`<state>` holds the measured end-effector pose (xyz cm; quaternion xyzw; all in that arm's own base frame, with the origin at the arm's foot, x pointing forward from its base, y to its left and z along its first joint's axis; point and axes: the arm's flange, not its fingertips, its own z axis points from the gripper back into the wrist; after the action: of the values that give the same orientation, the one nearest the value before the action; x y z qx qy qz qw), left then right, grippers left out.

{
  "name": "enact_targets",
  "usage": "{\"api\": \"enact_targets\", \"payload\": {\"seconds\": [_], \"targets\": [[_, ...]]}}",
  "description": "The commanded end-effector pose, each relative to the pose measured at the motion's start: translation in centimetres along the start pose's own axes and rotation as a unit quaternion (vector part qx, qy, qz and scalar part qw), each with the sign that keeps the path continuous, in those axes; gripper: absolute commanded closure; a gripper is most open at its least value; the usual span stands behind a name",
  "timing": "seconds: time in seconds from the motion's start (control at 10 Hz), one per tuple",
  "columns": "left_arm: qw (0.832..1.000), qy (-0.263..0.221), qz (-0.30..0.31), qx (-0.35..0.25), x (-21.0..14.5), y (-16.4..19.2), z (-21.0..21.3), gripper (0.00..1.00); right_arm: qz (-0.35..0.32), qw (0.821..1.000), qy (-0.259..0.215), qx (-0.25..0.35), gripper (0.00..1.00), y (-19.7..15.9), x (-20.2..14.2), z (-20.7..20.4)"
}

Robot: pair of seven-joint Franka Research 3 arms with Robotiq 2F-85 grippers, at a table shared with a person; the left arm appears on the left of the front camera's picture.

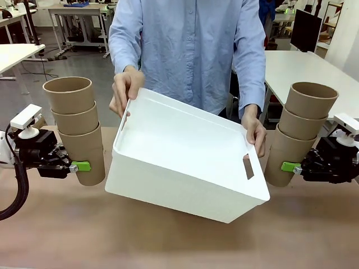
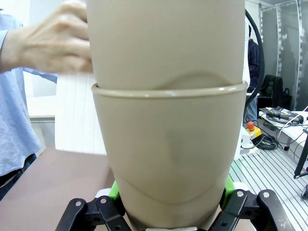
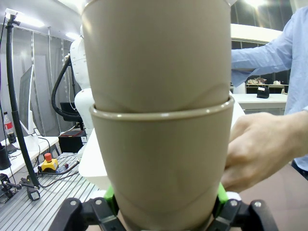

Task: Stack the cups and store them in the basket.
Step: Place the stack of Reusable plastic cups into the Pantry Basket.

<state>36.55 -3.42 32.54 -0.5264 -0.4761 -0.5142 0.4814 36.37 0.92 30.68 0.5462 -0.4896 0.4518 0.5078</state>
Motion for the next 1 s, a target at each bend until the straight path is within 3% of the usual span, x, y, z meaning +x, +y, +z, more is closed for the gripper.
{"api": "enact_targets", "payload": {"seconds": [0.0, 0.4, 0.6, 0.9], "targets": [[1.0, -0.004, -0.001, -0.001, 0.5, -0.1, 0.0, 0.16, 0.001, 1.0, -0.002, 0.002, 0.15, 0.1, 0.6, 0.0], [1.0, -0.004, -0.001, -0.001, 0.5, -0.1, 0.0, 0.16, 0.0, 1.0, 0.0, 0.0, 0.15, 0.0, 0.0, 0.0], [1.0, -0.004, -0.001, -0.001, 0.5, -0.1, 0.0, 0.16, 0.013, 1.0, 0.006, -0.016, 0.15, 2.2, 4.2, -0.7], [1.0, -0.004, -0.001, -0.001, 0.5, -0.1, 0.0, 0.16, 0.022, 0.996, 0.074, -0.039, 0.15, 5.4, 10.8, -3.7]]}}
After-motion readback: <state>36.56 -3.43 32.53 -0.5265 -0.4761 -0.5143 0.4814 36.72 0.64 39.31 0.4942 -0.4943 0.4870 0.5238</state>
